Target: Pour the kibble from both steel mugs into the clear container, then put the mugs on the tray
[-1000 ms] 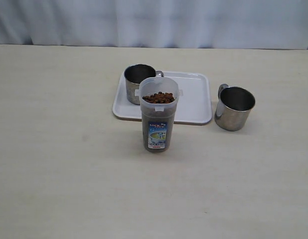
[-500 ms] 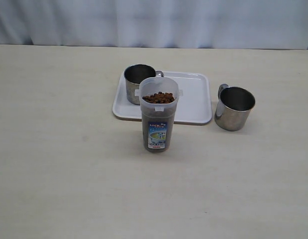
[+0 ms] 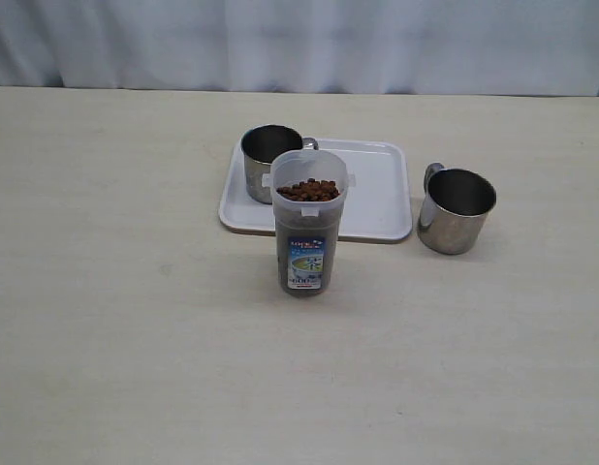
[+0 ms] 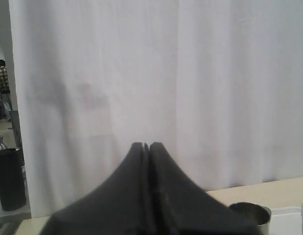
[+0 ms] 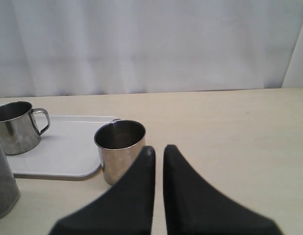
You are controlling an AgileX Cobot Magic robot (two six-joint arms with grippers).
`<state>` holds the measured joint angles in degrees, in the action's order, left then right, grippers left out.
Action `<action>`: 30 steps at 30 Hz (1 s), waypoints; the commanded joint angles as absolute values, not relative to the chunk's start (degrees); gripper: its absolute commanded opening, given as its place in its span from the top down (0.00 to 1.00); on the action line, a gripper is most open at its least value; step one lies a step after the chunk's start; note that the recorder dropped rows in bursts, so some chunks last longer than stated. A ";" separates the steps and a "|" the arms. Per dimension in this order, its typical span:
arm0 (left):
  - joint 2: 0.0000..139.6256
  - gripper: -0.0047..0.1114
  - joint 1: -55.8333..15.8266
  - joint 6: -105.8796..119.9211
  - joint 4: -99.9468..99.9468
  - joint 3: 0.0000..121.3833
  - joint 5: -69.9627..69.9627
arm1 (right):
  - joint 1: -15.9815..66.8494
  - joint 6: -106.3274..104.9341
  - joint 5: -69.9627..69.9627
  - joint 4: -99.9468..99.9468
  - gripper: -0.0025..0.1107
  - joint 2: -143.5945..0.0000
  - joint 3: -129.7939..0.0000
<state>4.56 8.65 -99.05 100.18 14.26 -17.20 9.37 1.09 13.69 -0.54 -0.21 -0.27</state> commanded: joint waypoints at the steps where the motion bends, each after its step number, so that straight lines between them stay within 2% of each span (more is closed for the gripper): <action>1: 0.26 0.96 8.26 -99.25 99.95 14.06 -17.46 | 9.50 0.64 13.58 -0.60 0.94 0.00 0.00; 8: 0.00 0.96 6.26 -99.25 99.74 13.94 -18.82 | 9.50 0.64 13.58 -0.62 0.94 0.00 0.00; 14: 0.00 0.96 5.32 -95.84 83.45 9.41 -17.68 | 9.50 0.64 13.58 -0.62 0.94 0.00 0.00; 18: 0.00 0.96 5.32 -74.66 44.73 3.30 -12.64 | 9.50 0.64 13.58 -0.62 0.94 0.00 0.00; 22: 0.00 0.96 5.29 -39.43 8.61 0.00 -0.38 | 9.50 0.64 13.58 -0.62 0.94 0.00 0.00; 24: 0.00 0.96 5.29 -25.80 3.68 0.00 4.99 | 9.50 0.64 13.58 -0.62 0.94 0.00 0.00; 30: 0.00 0.96 5.29 -12.61 4.36 0.00 12.13 | 9.50 0.64 13.58 -0.62 0.94 0.00 0.00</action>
